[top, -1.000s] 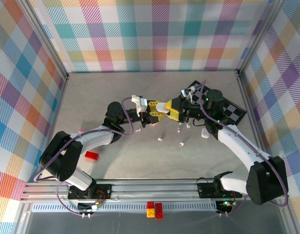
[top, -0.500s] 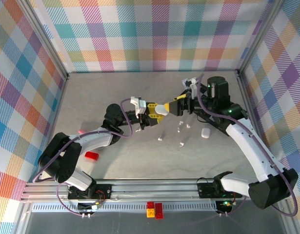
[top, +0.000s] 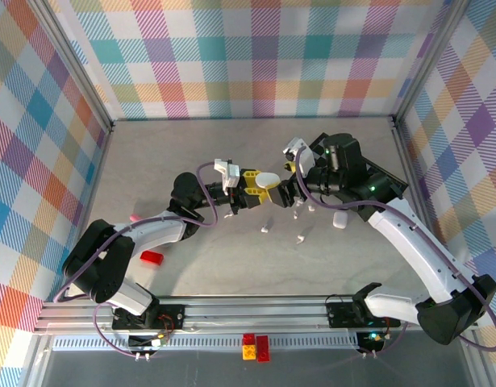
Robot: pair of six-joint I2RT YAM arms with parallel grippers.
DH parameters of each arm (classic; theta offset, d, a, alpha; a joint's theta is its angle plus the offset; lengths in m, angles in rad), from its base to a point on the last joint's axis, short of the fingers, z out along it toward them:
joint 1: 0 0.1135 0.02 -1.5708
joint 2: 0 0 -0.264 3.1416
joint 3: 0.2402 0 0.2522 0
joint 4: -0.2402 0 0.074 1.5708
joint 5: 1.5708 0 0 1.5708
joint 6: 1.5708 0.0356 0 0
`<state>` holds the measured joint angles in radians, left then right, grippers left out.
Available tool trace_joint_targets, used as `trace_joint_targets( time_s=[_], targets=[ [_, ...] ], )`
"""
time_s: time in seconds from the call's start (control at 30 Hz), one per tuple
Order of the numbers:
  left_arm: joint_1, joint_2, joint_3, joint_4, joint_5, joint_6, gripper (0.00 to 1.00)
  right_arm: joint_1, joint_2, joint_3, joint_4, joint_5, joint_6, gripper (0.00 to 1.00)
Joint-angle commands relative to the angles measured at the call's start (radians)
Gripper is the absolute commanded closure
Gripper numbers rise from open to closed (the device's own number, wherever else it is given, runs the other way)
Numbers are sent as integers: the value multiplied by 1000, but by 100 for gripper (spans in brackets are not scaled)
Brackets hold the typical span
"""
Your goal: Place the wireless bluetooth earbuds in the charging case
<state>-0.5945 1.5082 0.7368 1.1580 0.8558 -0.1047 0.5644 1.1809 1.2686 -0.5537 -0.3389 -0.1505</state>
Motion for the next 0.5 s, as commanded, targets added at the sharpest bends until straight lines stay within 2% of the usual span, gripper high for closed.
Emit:
trace_joint_targets(
  time_s=[0.0,0.47],
  targets=[
    [-8,-5,3,63,31,-22,64,2,-14,5,36,41,-26,8],
    [-8,-16,-10,62,22,-15,65,2,-17,19,113,127,45,8]
  ],
)
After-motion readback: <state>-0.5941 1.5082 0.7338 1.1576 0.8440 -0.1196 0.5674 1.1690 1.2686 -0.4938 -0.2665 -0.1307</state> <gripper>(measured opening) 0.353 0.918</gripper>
